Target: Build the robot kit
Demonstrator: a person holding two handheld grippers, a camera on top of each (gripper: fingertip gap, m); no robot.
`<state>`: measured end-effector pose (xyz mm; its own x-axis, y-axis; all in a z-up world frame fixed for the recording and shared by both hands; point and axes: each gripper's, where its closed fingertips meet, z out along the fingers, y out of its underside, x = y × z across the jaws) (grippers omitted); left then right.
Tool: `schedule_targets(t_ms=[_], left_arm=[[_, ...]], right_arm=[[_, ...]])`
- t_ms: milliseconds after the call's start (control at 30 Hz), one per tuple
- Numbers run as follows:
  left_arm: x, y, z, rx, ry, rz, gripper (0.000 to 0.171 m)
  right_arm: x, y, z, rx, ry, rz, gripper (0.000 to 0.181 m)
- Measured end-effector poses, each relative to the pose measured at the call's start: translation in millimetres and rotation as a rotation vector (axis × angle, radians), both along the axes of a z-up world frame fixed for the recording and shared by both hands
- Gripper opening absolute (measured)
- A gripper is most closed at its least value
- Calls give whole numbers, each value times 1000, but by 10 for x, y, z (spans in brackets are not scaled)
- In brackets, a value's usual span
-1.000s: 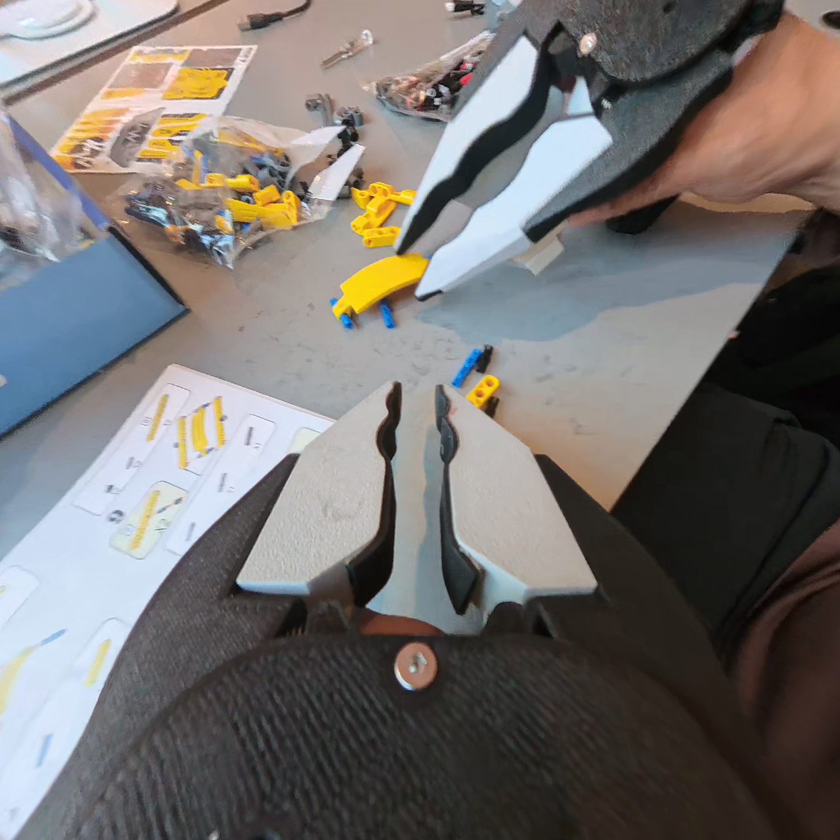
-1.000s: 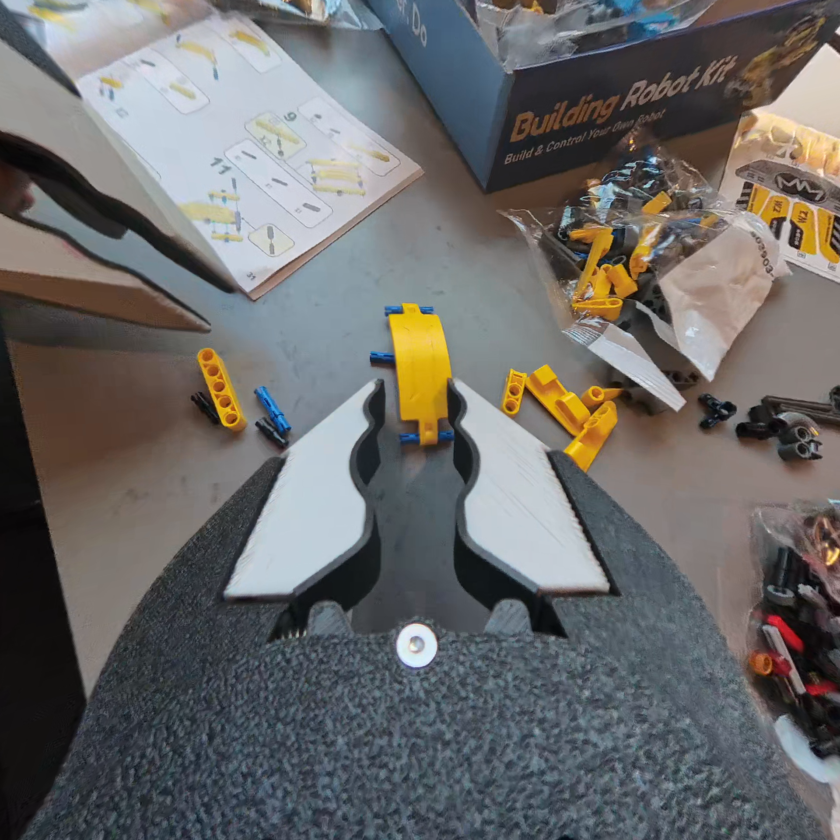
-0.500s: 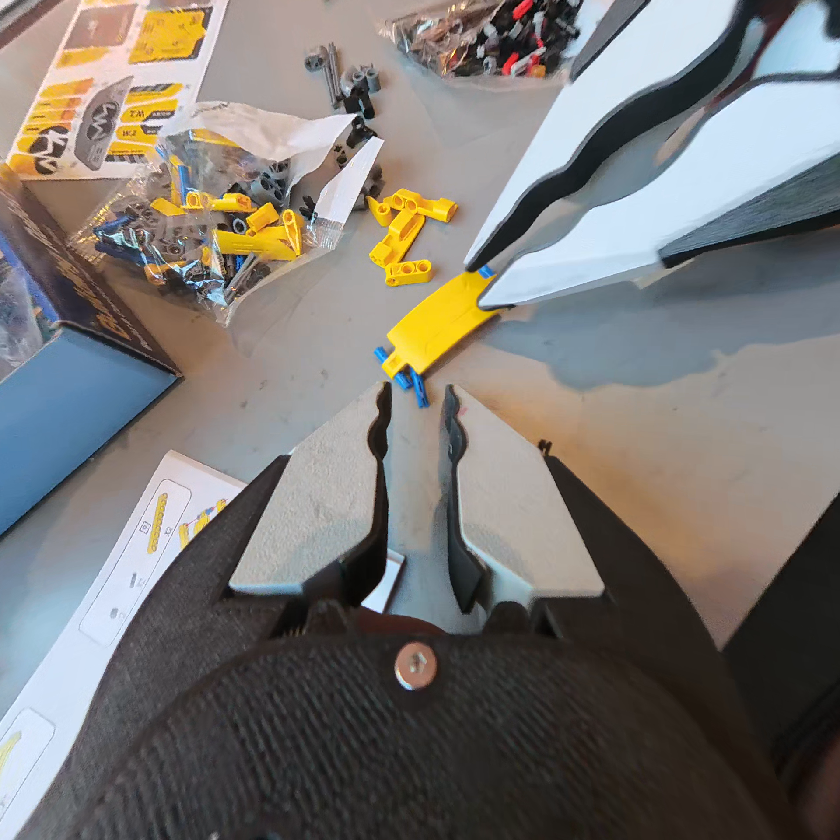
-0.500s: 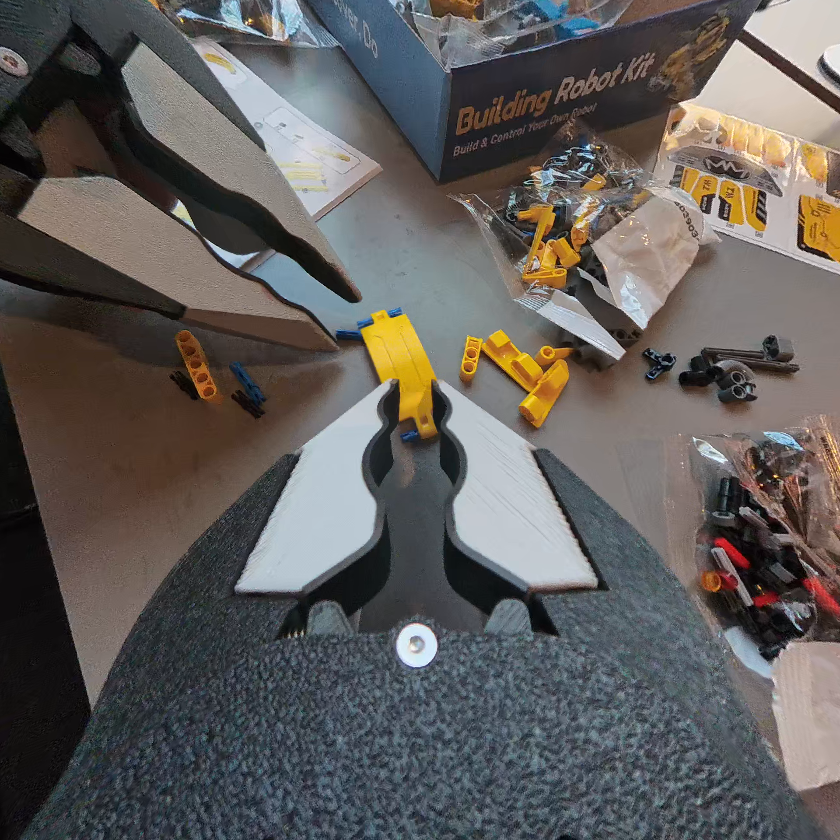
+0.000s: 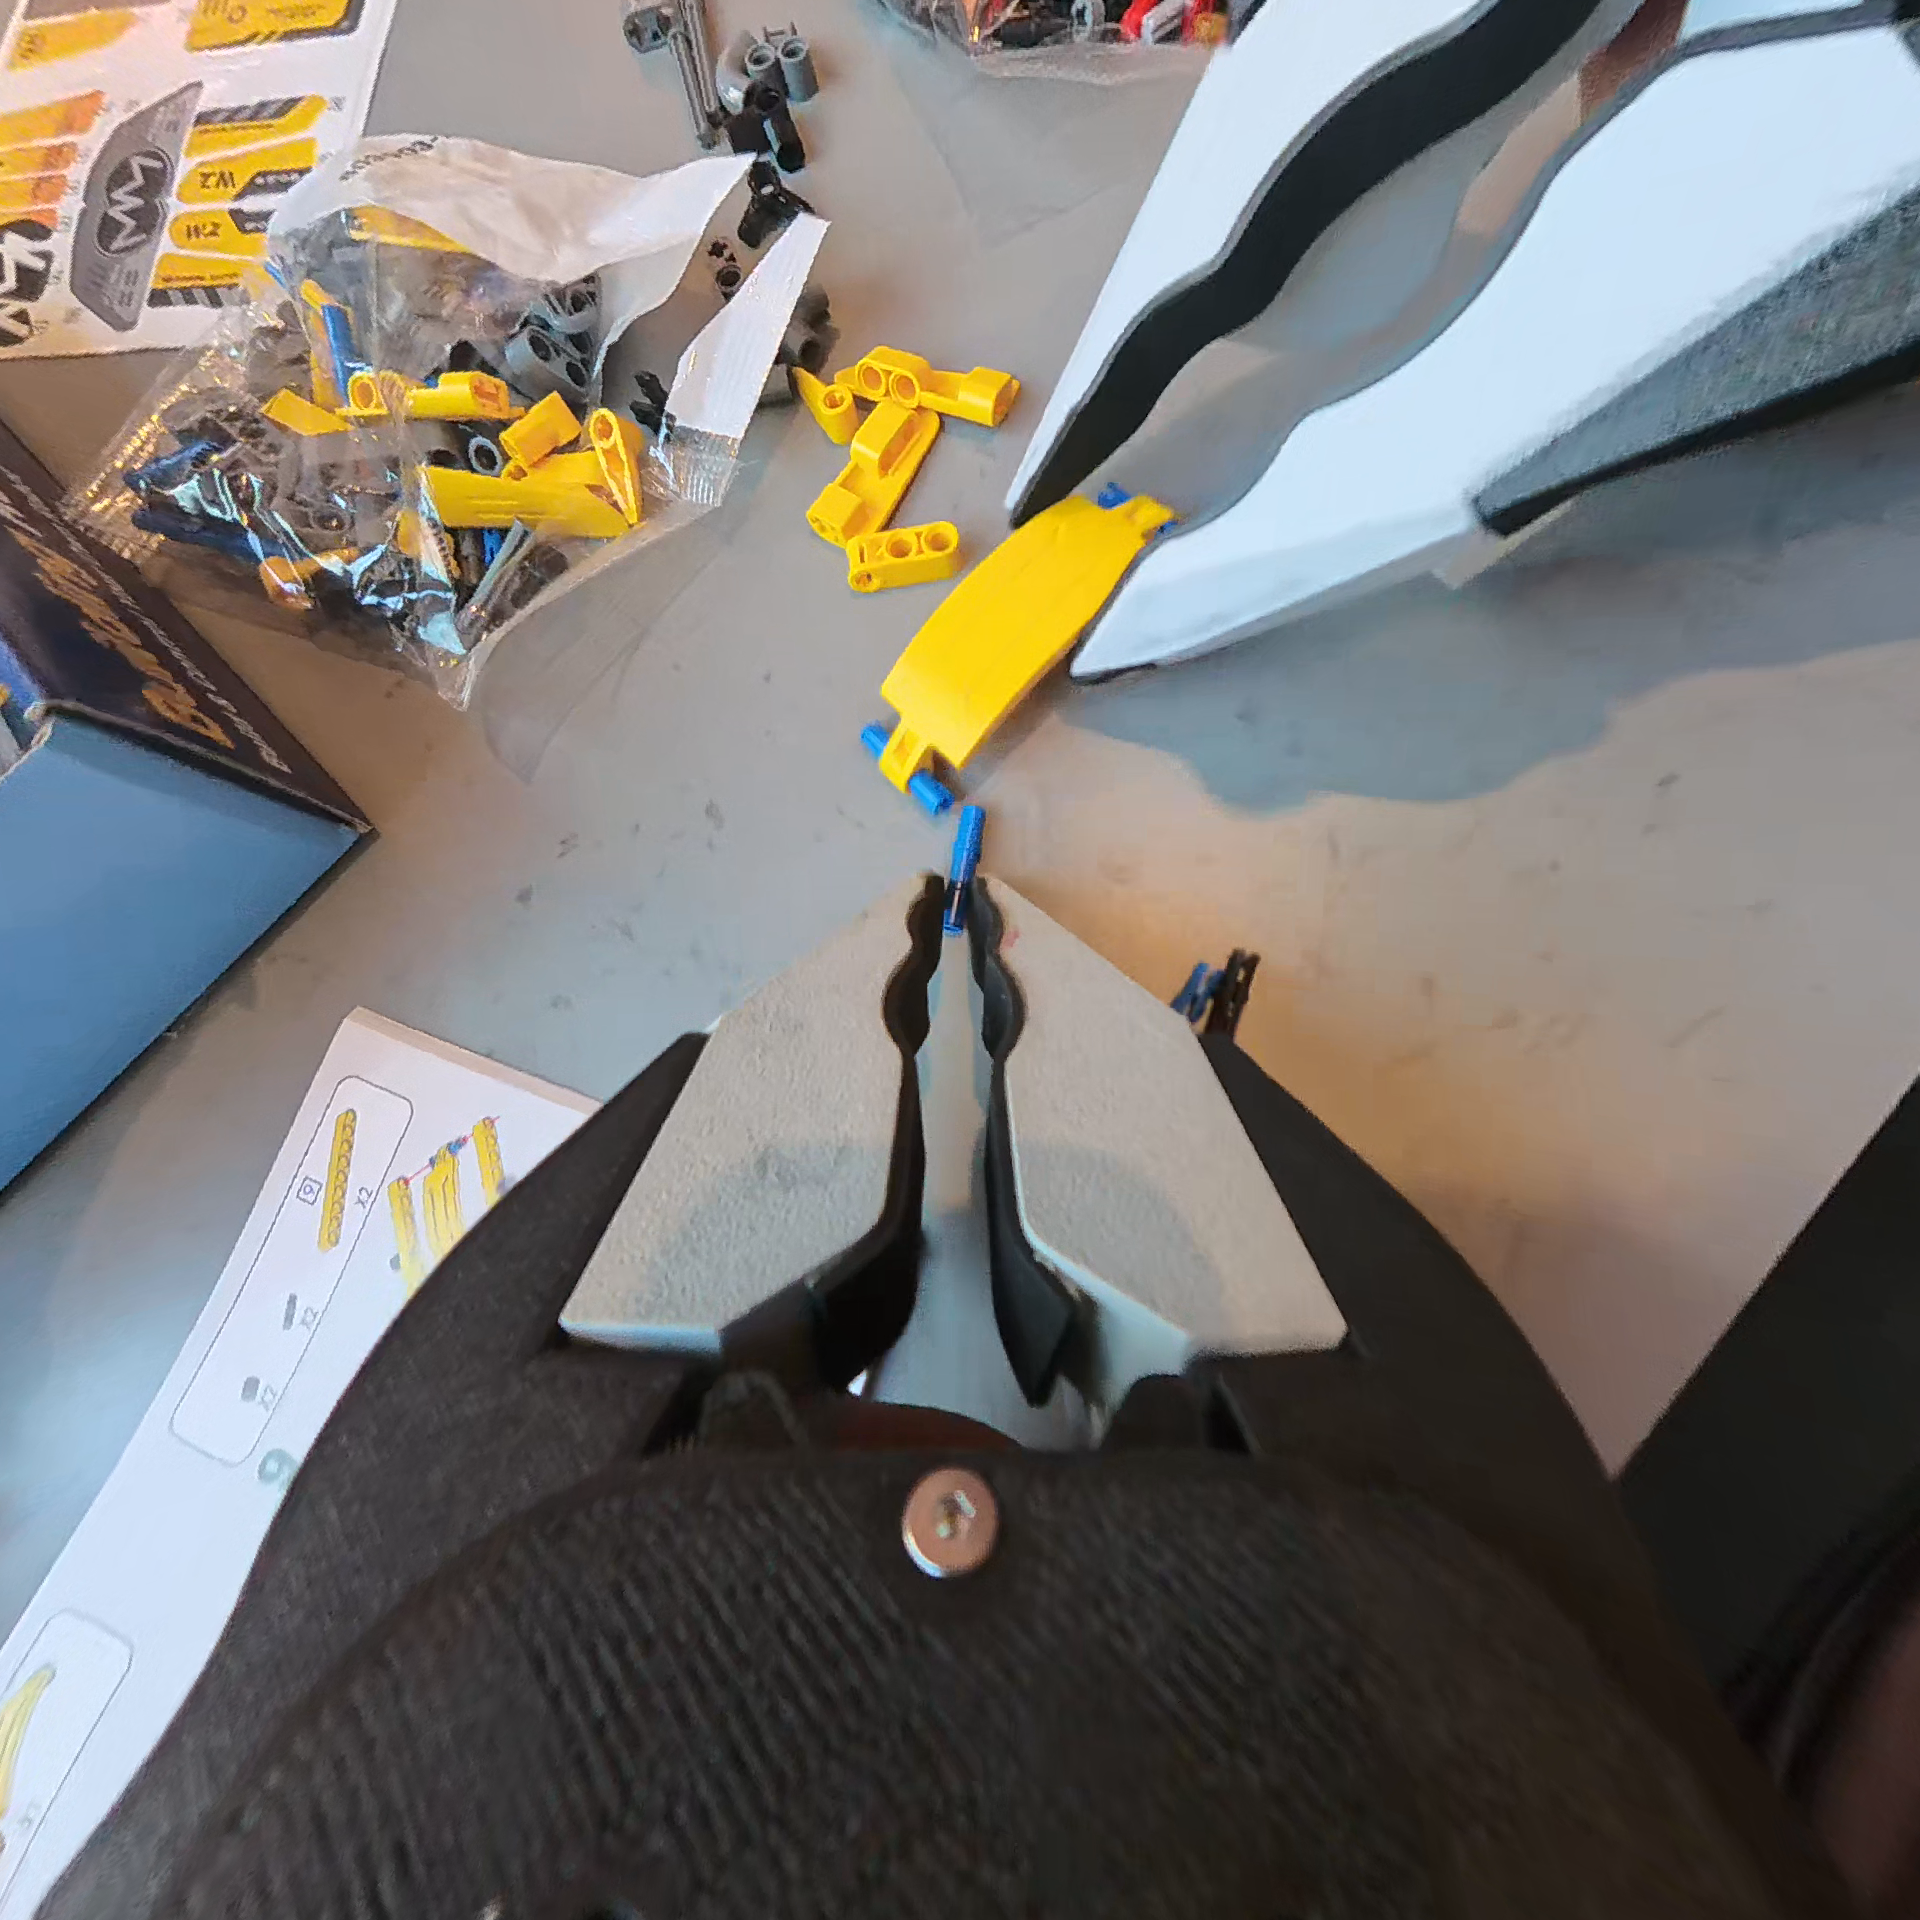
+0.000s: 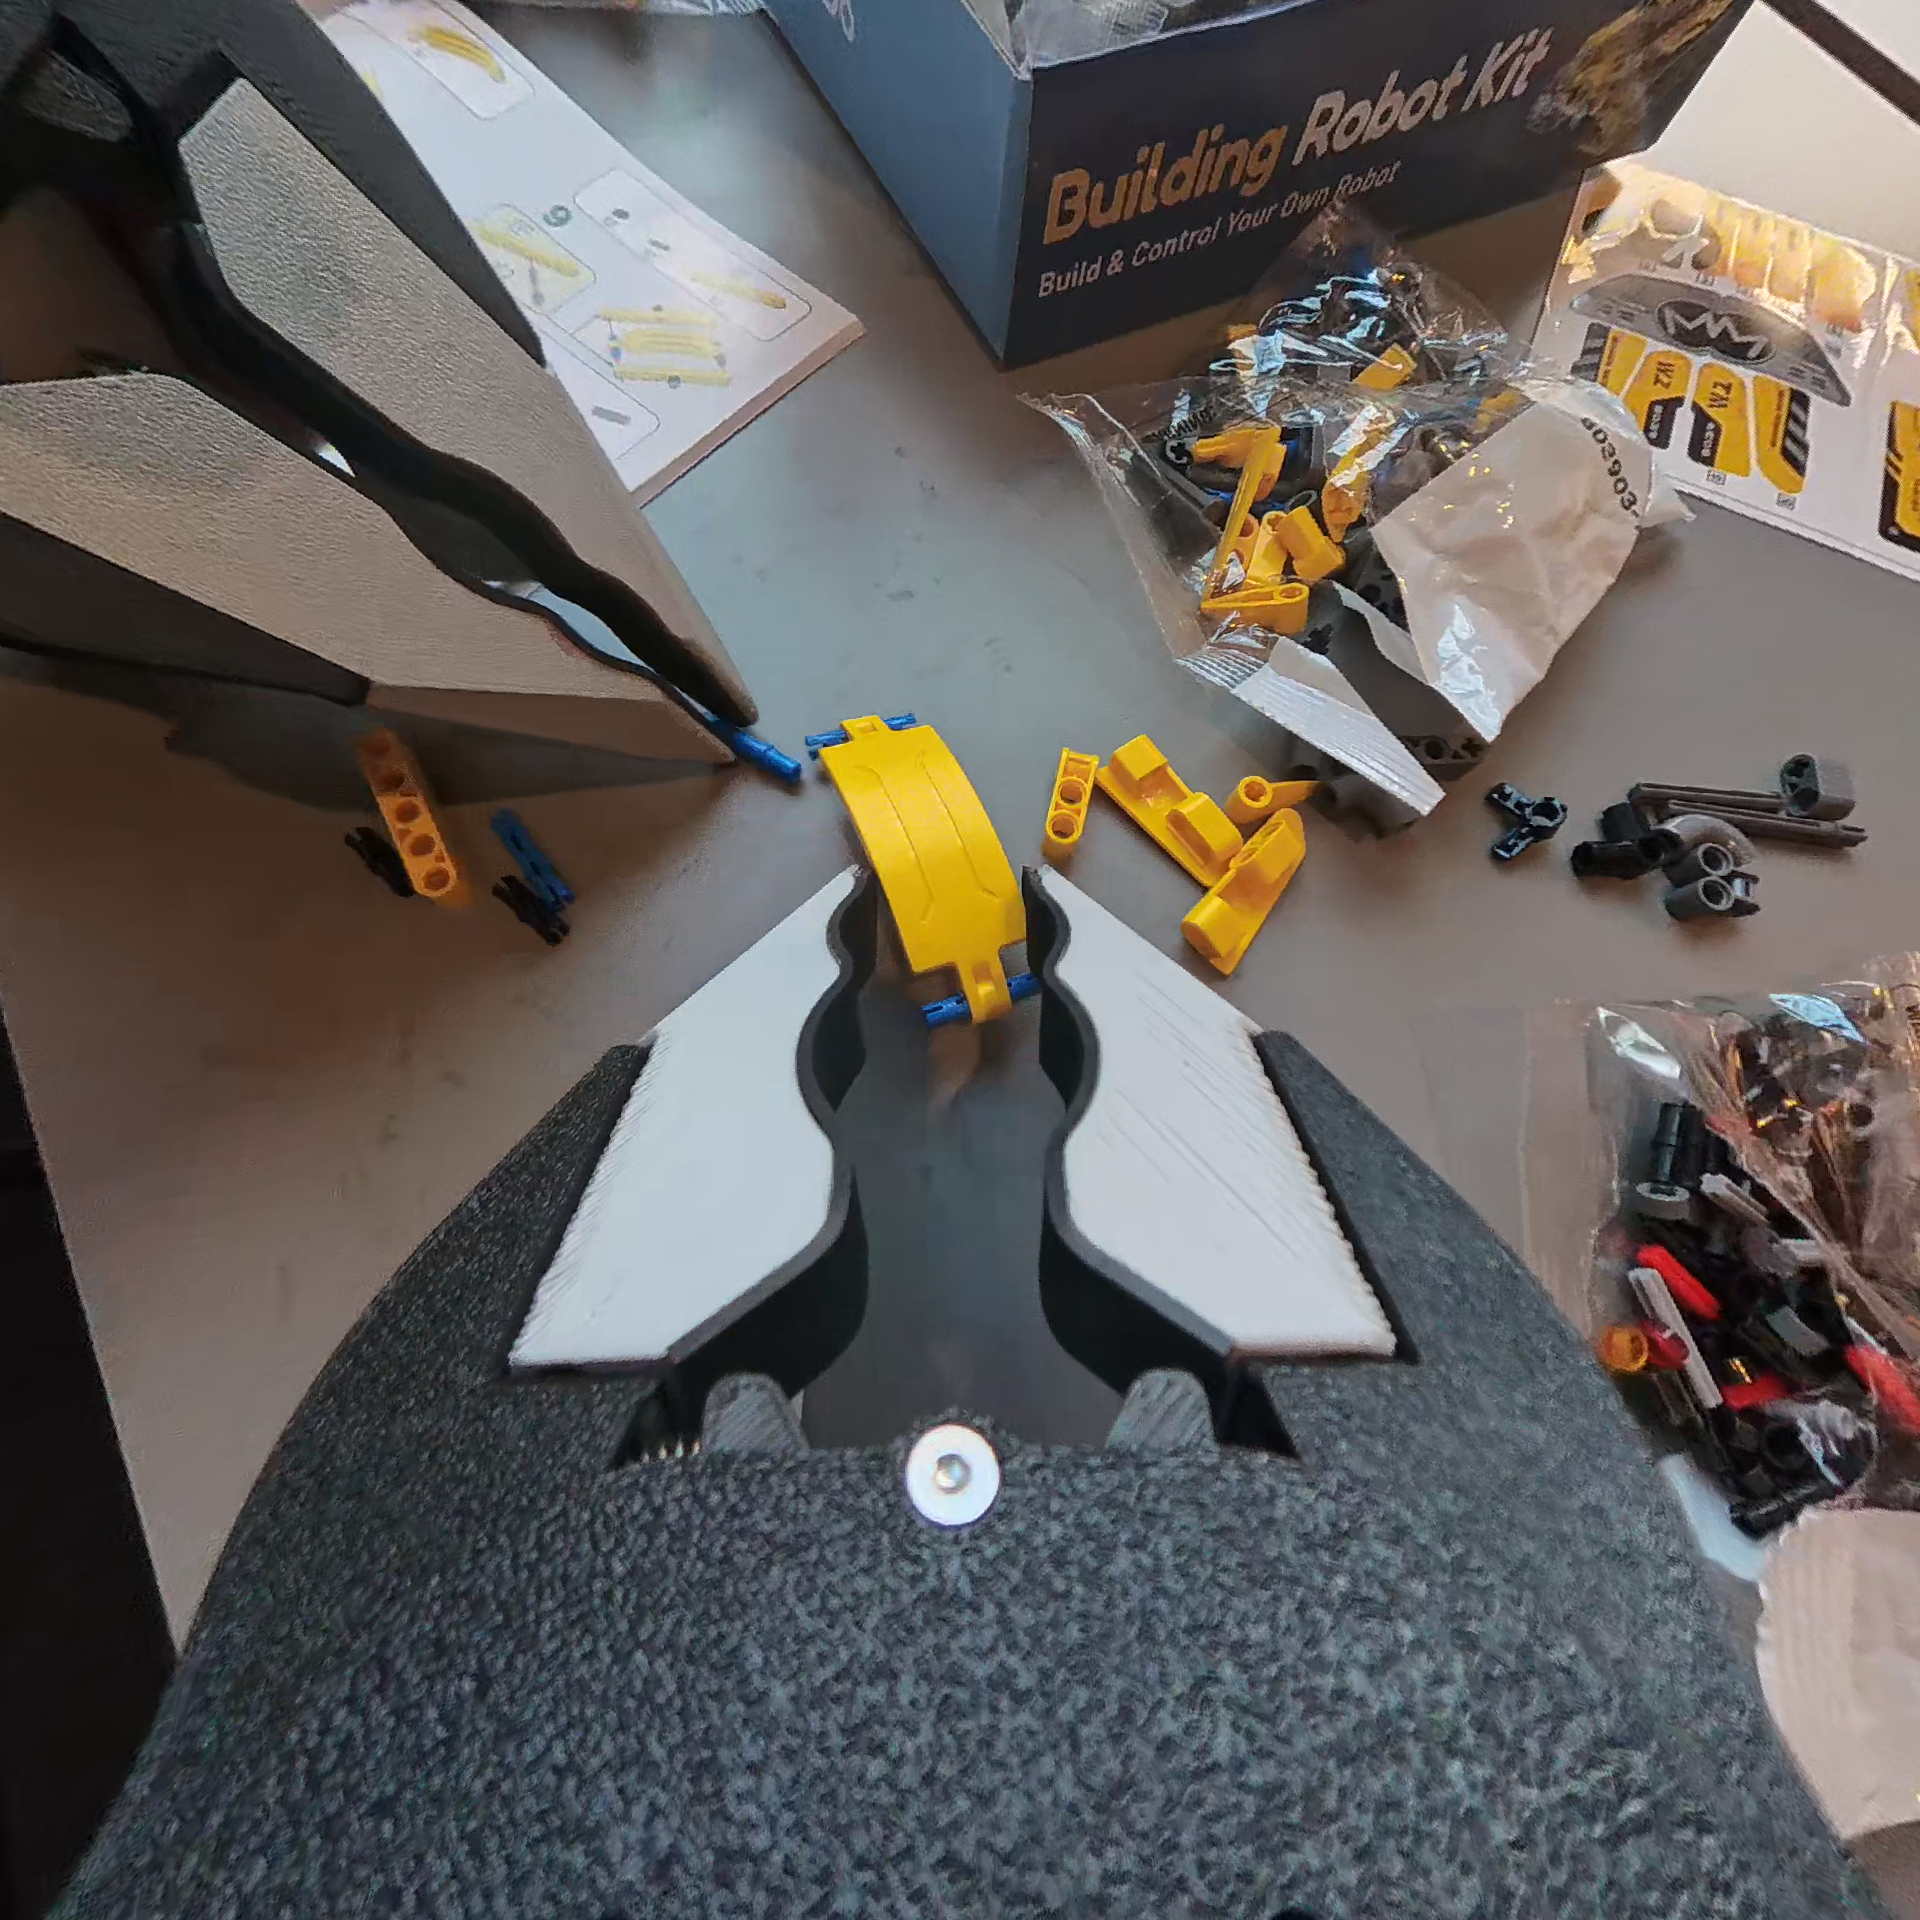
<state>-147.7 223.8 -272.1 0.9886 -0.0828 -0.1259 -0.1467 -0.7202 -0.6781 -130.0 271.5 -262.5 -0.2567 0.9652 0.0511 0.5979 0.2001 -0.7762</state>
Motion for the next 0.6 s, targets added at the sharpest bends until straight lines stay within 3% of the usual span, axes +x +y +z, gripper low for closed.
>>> schedule_targets(t_ms=[267,400,600], left_arm=[[-4,-318,132,33,-98,23,1],[53,-457,80,27,-97,-2,1],[143,-463,162,132,-111,-6,16]], right_arm=[[250,83,-24,-16,-25,-21,27],[397,65,-21,-33,-44,-37,26],[607,-11,19,-18,-39,-56,26]])
